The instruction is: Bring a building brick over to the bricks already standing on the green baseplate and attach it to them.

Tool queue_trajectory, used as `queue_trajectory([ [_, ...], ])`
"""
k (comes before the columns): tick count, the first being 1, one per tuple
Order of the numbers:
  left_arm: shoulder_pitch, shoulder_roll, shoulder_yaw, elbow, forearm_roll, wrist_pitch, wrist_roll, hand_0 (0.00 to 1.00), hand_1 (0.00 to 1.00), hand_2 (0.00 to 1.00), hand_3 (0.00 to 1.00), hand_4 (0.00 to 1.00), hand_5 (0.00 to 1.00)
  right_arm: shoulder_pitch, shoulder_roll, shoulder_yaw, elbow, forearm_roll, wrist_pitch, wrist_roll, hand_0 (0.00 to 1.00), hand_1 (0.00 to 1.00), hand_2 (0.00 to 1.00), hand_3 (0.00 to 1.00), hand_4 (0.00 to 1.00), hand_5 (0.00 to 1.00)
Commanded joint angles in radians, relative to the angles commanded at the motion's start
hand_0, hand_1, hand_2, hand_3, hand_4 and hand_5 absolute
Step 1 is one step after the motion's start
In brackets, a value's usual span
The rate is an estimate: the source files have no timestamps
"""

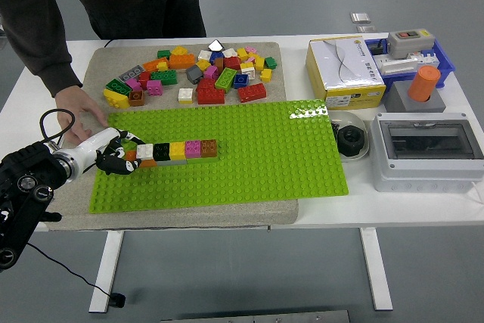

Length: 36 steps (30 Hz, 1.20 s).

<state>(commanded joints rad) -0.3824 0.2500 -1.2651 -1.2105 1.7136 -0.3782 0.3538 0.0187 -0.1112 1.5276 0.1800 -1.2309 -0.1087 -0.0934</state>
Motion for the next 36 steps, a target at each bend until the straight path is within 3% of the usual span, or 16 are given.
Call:
queue_trajectory([
  [17, -0.006, 0.001, 0.007, 0.016, 0.002, 0.006, -0.016, 0.144, 0.002, 0.038, 0.458, 0.553, 0.002, 0.002, 0.0, 0.001, 0.0, -0.002, 0.002, -0.002, 0.631, 0.408, 0.52, 0.707, 0.707, 0.88],
  [23, -0.006, 0.002, 0.006, 0.017, -0.001, 0.006, -0.019, 0.144, 0.002, 0.038, 0.488, 0.518, 0.002, 0.002, 0.0, 0.003, 0.0, -0.005, 0.004, -0.002, 0.631, 0.408, 0.522, 0.707, 0.706, 0.882],
  [24, -0.006, 0.002, 0.007, 0.017, -0.001, 0.006, -0.019, 0.144, 0.002, 0.038, 0.547, 0.478, 0.002, 0.003, 0.0, 0.004, 0.0, -0.006, 0.004, -0.003, 0.632, 0.412, 0.523, 0.707, 0.705, 0.884],
  [36, -0.008, 0.004, 0.007, 0.017, -0.002, 0.0, -0.025, 0.147, 0.002, 0.038, 0.578, 0.476, 0.002, 0.003, -0.001, 0.008, 0.0, -0.012, 0.006, -0.004, 0.632, 0.412, 0.522, 0.707, 0.704, 0.889],
])
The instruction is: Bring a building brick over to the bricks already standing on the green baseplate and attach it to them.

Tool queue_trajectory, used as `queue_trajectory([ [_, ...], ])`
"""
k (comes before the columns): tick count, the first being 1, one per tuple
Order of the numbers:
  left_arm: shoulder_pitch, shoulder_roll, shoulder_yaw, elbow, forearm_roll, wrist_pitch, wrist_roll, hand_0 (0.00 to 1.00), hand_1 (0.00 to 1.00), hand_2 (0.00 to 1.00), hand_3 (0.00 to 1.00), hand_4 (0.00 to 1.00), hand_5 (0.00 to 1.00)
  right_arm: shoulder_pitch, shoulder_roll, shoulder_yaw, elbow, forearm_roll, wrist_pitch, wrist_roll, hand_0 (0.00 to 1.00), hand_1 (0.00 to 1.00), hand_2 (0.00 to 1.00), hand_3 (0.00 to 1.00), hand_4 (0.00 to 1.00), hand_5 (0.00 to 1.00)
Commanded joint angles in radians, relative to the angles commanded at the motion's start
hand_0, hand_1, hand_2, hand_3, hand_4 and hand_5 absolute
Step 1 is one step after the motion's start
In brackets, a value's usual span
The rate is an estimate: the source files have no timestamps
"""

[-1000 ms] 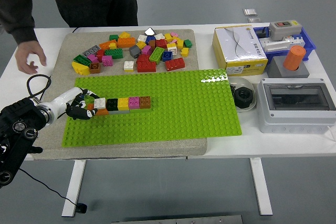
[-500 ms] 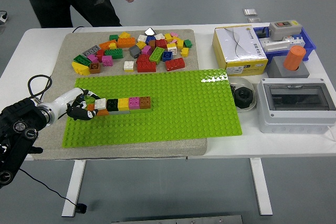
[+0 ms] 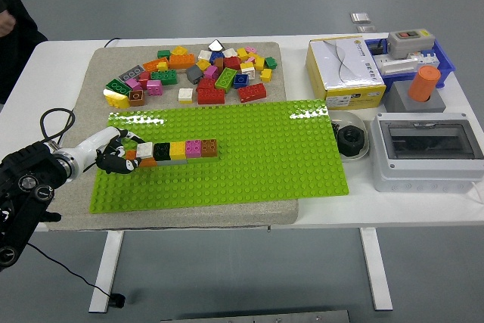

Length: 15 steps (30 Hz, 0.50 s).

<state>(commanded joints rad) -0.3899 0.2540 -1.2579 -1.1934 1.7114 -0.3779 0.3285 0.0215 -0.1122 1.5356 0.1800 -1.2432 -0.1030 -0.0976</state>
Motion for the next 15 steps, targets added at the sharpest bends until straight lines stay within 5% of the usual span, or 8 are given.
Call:
queue_trajectory([
  [15, -0.004, 0.004, -0.002, 0.002, -0.005, -0.007, -0.006, 0.145, 0.002, 0.036, 0.632, 0.513, 0.002, 0.002, 0.001, 0.003, 0.0, -0.003, 0.001, -0.001, 0.632, 0.412, 0.523, 0.706, 0.703, 0.894],
])
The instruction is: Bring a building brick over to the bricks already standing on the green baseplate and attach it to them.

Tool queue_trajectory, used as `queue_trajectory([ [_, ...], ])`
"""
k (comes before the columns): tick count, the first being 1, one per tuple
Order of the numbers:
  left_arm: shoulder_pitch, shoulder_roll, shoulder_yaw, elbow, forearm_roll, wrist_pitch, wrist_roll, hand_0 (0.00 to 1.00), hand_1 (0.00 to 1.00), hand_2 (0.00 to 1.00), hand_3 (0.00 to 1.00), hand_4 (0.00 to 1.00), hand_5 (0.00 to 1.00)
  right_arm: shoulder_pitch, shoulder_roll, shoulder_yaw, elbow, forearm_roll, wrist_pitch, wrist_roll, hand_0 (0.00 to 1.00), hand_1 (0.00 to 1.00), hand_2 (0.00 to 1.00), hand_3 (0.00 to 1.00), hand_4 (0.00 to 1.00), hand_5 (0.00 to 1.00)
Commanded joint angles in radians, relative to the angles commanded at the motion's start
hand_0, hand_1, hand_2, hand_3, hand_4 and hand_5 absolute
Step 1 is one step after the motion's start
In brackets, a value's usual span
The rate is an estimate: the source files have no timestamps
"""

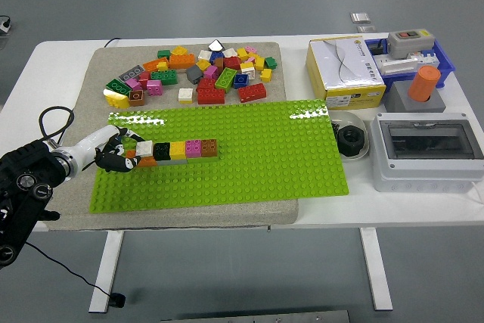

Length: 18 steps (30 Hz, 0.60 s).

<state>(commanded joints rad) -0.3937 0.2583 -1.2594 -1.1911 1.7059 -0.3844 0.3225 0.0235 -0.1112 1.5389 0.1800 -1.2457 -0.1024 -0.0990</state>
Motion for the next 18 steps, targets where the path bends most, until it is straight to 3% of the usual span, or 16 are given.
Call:
queue_trajectory([
  [14, -0.004, 0.004, 0.0, 0.006, -0.005, -0.005, -0.001, 0.146, 0.002, 0.037, 0.634, 0.516, 0.002, 0.001, 0.0, 0.0, 0.0, 0.0, 0.0, 0.001, 0.632, 0.412, 0.525, 0.706, 0.702, 0.892],
  [15, -0.004, 0.004, 0.0, 0.006, -0.005, -0.004, -0.001, 0.146, 0.002, 0.038, 0.731, 0.518, 0.002, 0.001, 0.0, 0.0, 0.0, 0.0, 0.0, 0.001, 0.632, 0.409, 0.521, 0.706, 0.701, 0.891],
  [18, -0.005, 0.005, 0.002, 0.008, -0.005, -0.003, -0.002, 0.146, 0.002, 0.038, 0.731, 0.518, 0.002, 0.002, 0.0, 0.0, 0.0, 0.001, 0.0, 0.001, 0.632, 0.409, 0.521, 0.706, 0.701, 0.891],
])
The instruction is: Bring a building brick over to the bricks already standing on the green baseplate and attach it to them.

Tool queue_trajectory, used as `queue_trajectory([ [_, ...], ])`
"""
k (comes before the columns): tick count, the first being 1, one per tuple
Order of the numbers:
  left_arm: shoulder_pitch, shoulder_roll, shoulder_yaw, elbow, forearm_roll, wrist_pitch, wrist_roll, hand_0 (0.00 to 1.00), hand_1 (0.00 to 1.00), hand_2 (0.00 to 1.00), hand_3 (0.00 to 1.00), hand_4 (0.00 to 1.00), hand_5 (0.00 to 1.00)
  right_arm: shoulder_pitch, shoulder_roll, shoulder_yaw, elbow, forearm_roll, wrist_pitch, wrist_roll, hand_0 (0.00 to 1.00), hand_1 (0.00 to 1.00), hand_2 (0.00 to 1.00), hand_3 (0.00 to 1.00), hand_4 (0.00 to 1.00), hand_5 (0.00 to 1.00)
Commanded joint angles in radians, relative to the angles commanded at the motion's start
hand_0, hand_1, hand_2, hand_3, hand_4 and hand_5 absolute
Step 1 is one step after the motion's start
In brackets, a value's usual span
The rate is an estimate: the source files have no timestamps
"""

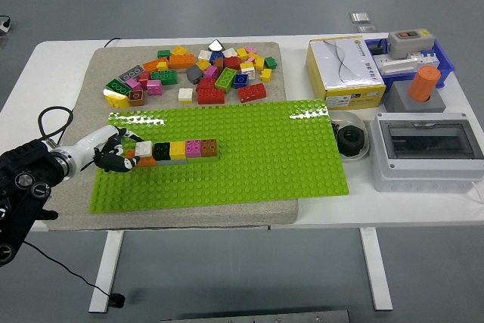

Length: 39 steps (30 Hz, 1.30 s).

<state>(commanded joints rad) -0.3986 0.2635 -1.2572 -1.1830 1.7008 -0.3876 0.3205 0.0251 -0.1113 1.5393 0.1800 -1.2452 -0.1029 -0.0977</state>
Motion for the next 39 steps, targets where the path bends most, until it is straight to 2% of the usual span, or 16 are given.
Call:
queue_trajectory([
  [14, -0.003, 0.006, 0.007, 0.004, -0.001, -0.016, 0.003, 0.132, 0.002, 0.039, 0.764, 0.488, 0.002, 0.001, 0.0, -0.002, 0.0, 0.002, -0.001, 0.0, 0.632, 0.412, 0.525, 0.706, 0.701, 0.893],
  [15, -0.004, 0.007, 0.008, 0.004, -0.001, -0.017, 0.003, 0.138, 0.002, 0.049, 0.777, 0.686, 0.002, 0.001, 0.0, -0.002, 0.0, 0.002, -0.001, 0.0, 0.632, 0.413, 0.525, 0.705, 0.701, 0.892],
  [20, -0.007, 0.009, 0.012, 0.006, -0.002, -0.019, 0.002, 0.138, 0.002, 0.049, 0.777, 0.686, 0.002, 0.001, 0.0, -0.004, 0.0, 0.004, -0.001, 0.0, 0.632, 0.413, 0.525, 0.705, 0.701, 0.892],
  [21, -0.007, 0.009, 0.012, 0.006, -0.002, -0.019, 0.002, 0.138, 0.002, 0.051, 0.782, 0.766, 0.002, 0.001, 0.0, -0.004, 0.0, 0.004, -0.001, 0.0, 0.632, 0.412, 0.524, 0.706, 0.7, 0.891],
  [32, -0.012, 0.015, 0.022, 0.008, -0.002, -0.02, -0.002, 0.14, 0.002, 0.051, 0.785, 0.787, 0.002, 0.002, 0.001, -0.005, 0.0, 0.004, -0.002, 0.001, 0.632, 0.411, 0.524, 0.706, 0.699, 0.891],
  [36, -0.019, 0.038, 0.014, -0.01, 0.004, -0.028, 0.002, 0.137, 0.002, 0.051, 0.788, 0.794, 0.002, 0.002, 0.001, -0.005, 0.0, 0.005, -0.003, 0.001, 0.632, 0.413, 0.524, 0.705, 0.699, 0.893],
  [39, -0.027, 0.082, 0.004, -0.048, 0.006, -0.043, 0.011, 0.134, 0.002, 0.053, 0.789, 0.818, 0.002, 0.002, 0.0, -0.005, 0.0, 0.003, -0.003, 0.0, 0.632, 0.411, 0.524, 0.705, 0.698, 0.893],
])
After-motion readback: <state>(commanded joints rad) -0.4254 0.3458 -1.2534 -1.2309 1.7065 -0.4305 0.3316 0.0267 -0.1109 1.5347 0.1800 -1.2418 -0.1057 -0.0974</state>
